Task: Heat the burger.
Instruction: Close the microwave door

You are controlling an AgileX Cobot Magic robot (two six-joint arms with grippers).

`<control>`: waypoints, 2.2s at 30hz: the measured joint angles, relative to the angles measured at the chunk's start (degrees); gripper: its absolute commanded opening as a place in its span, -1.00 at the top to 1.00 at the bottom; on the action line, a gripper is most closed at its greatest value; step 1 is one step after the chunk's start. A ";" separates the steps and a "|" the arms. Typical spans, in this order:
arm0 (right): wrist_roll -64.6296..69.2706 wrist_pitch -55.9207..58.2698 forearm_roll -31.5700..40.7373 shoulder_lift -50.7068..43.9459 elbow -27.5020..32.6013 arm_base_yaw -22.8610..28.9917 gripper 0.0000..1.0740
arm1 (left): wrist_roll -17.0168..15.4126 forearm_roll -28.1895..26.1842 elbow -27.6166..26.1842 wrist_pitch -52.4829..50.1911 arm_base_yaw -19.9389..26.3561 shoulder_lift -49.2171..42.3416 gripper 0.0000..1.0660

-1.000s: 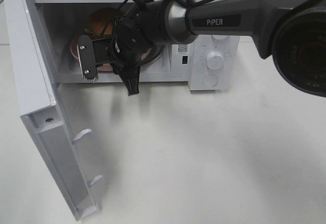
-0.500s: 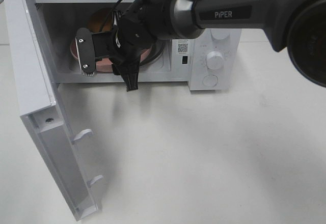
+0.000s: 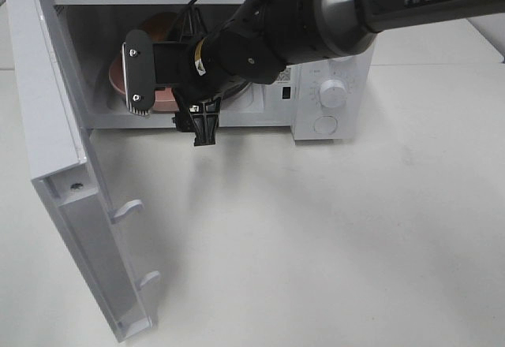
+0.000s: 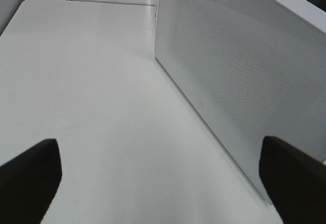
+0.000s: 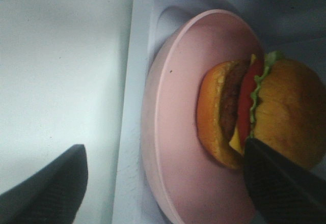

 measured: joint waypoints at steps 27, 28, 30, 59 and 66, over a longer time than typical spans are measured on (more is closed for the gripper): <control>8.65 2.18 0.00 -22.12 25.38 0.00 -0.42 | 0.00 0.00 0.00 0.00 0.00 0.00 -0.83; 11.69 3.15 0.06 -23.78 26.59 0.00 -0.42 | 0.00 0.00 0.00 0.00 0.00 0.00 -0.83; 14.67 4.07 0.34 -25.15 27.67 0.00 -0.42 | 0.00 0.00 0.00 0.00 0.00 0.00 -0.83; 40.51 32.49 10.77 -50.02 35.12 0.00 -0.42 | 0.00 0.00 0.00 0.00 0.00 0.00 -0.83; 41.83 43.72 11.12 -53.63 35.12 0.00 -0.42 | 0.00 0.00 0.00 0.00 0.00 0.00 -0.83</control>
